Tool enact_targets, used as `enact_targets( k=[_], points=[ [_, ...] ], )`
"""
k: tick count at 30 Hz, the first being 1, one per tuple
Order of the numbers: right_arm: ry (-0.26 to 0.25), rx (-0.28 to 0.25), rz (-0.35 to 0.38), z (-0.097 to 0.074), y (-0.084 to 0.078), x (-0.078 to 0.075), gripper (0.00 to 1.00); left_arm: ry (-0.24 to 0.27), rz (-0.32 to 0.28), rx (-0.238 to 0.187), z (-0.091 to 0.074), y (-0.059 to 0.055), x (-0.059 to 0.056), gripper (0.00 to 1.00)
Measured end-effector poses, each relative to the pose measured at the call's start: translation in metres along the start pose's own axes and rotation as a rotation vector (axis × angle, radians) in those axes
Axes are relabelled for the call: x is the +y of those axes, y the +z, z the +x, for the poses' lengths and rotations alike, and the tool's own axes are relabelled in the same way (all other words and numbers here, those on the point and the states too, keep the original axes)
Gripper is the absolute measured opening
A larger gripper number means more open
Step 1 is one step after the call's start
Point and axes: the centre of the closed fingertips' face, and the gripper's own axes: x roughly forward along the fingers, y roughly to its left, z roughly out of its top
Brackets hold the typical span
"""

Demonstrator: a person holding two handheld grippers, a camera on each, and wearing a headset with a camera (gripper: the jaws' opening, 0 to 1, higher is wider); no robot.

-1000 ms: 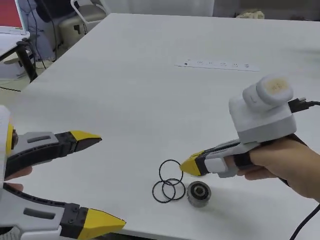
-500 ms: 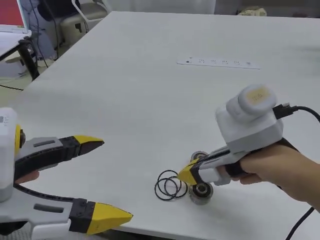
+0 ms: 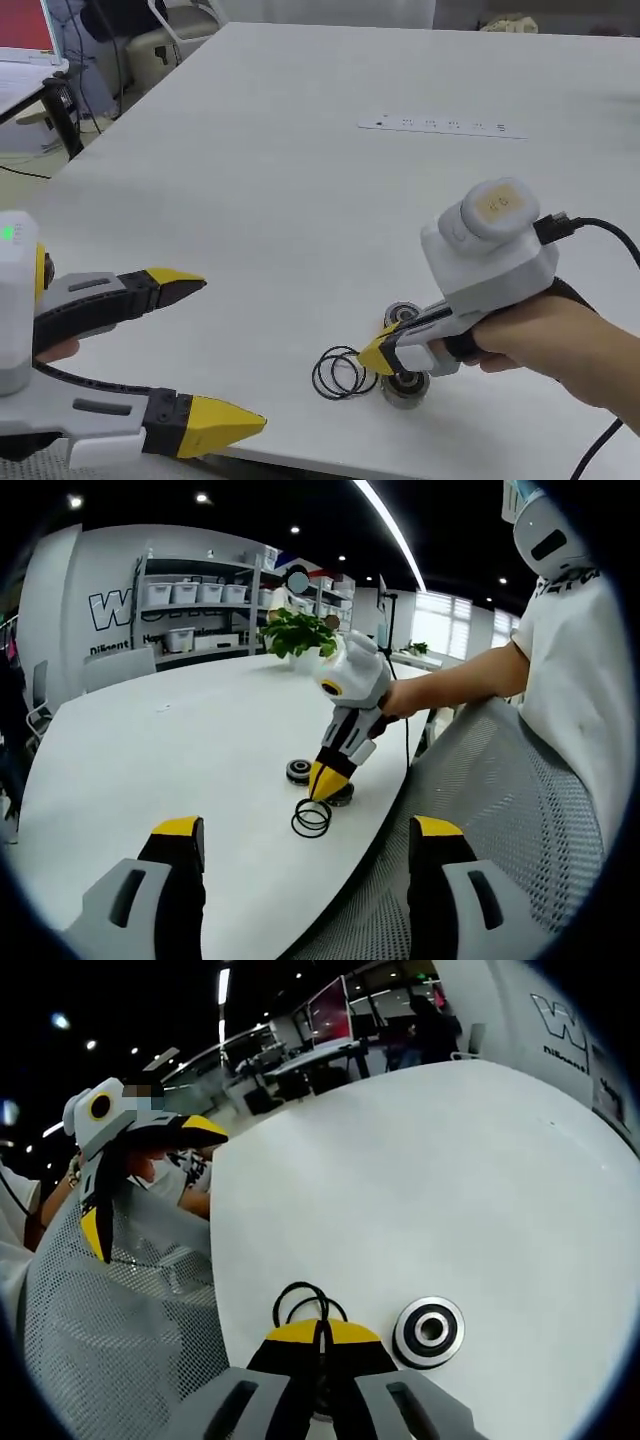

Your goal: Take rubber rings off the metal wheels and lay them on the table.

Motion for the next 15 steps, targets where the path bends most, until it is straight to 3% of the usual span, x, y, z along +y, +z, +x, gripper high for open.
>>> enact_targets(
  k=[3, 15],
  points=[
    [-0.003, 0.002, -0.003, 0.0003, -0.0005, -0.0003, 0.00, -0.004, -0.026, 0.006, 0.0005, -0.0022, -0.0003, 0.81],
    [-0.018, 0.020, -0.028, 0.0022, -0.0032, 0.0000, 0.00, 0.001, -0.035, -0.005, -0.0002, -0.0011, 0.0011, 0.81]
  ],
)
